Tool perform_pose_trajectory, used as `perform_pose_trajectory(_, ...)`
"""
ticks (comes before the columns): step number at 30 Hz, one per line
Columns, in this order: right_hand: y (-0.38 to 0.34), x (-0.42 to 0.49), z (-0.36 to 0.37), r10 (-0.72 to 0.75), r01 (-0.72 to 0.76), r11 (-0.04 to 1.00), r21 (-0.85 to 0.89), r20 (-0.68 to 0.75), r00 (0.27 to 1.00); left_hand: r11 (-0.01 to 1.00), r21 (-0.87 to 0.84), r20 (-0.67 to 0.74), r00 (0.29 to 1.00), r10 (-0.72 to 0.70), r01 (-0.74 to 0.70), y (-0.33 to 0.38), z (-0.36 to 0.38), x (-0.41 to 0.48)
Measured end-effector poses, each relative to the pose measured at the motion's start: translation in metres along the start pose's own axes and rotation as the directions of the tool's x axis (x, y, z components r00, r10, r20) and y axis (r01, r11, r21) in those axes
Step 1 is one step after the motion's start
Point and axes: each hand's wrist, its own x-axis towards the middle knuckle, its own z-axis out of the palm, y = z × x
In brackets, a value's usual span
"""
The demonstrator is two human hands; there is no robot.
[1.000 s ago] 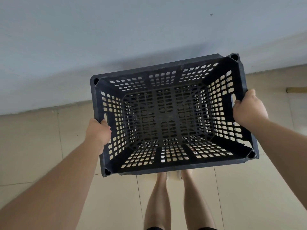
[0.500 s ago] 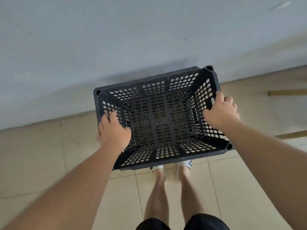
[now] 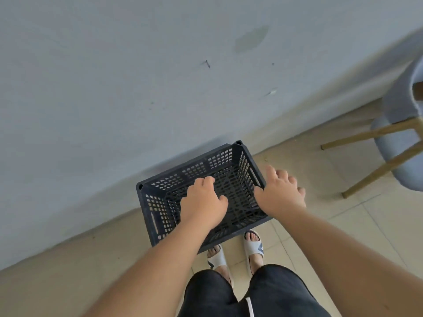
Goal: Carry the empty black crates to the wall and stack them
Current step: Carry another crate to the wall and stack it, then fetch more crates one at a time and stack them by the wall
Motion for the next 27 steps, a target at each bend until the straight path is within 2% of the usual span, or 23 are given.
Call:
perform_pose_trajectory(6,0.026,-0.063,-0.025,0.173,-0.169,0.984,0.062,-0.064,0.983,0.96,0.121,0.05,0.968,0.248,-0.252,0.035,-0.015,-0.026)
perform_pose_trajectory(13,0.044,-0.154,-0.022,0.385,-0.362,0.912,0.191,-0.098,0.918,0.821,0.248,0.14,0.858,0.495,-0.514,0.056,-0.029,-0.068)
perform_pose_trajectory(20,0.09,-0.252,-0.022,0.568,-0.532,0.811,0.244,-0.107,0.816,0.631,0.321,0.267,0.707,0.655,-0.706,0.106,-0.016,-0.138)
perform_pose_trajectory(27,0.189,-0.368,-0.009,0.771,-0.7,0.617,0.361,-0.097,0.63,0.347,0.371,0.388,0.483,0.785,-0.861,0.199,0.042,-0.255)
